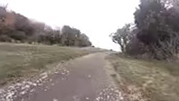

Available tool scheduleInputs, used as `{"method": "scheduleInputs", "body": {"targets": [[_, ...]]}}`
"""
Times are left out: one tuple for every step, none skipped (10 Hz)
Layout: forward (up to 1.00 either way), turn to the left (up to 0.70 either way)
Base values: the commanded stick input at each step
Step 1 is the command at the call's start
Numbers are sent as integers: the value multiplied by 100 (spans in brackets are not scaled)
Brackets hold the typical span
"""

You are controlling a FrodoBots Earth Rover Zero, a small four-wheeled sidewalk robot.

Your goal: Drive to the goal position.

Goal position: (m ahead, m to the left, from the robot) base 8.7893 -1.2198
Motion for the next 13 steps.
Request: {"method": "scheduleInputs", "body": {"targets": [[60, 0], [60, 0], [60, 0], [60, 0], [60, 0], [60, 0], [60, 0], [60, 0], [60, 0], [60, 0], [60, 0], [60, 0], [60, 0]]}}
